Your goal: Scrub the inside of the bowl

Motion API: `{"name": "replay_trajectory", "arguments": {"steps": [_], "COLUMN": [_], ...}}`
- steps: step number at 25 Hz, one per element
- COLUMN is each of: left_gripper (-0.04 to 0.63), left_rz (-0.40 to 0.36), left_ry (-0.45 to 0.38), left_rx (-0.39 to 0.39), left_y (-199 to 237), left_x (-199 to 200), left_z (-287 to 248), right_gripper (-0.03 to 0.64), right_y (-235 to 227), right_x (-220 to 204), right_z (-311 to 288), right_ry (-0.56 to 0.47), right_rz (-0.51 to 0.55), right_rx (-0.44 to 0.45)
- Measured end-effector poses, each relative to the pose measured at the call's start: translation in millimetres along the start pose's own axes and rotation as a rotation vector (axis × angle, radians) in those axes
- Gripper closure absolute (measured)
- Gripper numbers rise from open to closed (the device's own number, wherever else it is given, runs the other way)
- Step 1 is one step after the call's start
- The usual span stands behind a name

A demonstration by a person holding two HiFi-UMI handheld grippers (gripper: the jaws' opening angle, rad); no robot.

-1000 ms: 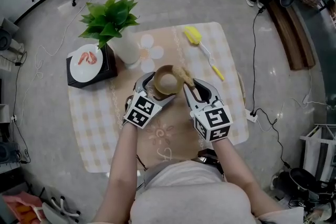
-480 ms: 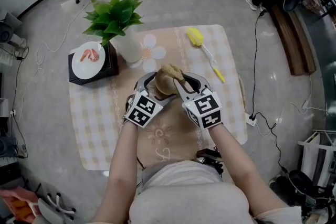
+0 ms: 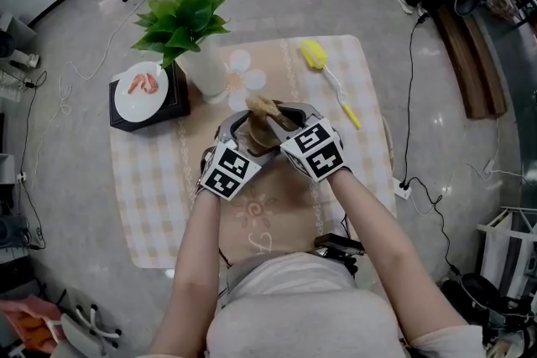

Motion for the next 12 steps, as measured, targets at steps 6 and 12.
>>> {"name": "replay_trajectory", "arguments": {"steps": [6,12], "left_gripper": [0.132,0.132], "left_rz": [-0.002,-0.004], "left_ry": [0.0,0.001], "left_rx": [0.002,0.004], "left_y": [-0.2,0.1], "left_x": [-0.2,-1.0], "left_z": [-0.4,-0.4], "right_gripper": [0.528,0.528], "right_y": [-9.1,-18.5], "right_x": [-0.6,-5.8], "right_z": [-1.7,4.7], "right_ry": [0.022,0.037], "right_rz": [0.008,-0.006], "right_rx": [-0.01,-0.035]}}
Point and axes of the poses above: the fingertips, and each gripper's own axes: z backward along the fingers, y to its left, x out of its top, the point moved 10 cm from there along z, backward along the fingers, and after that the axes turned 11 degrees about z, right-handed, at the moved point
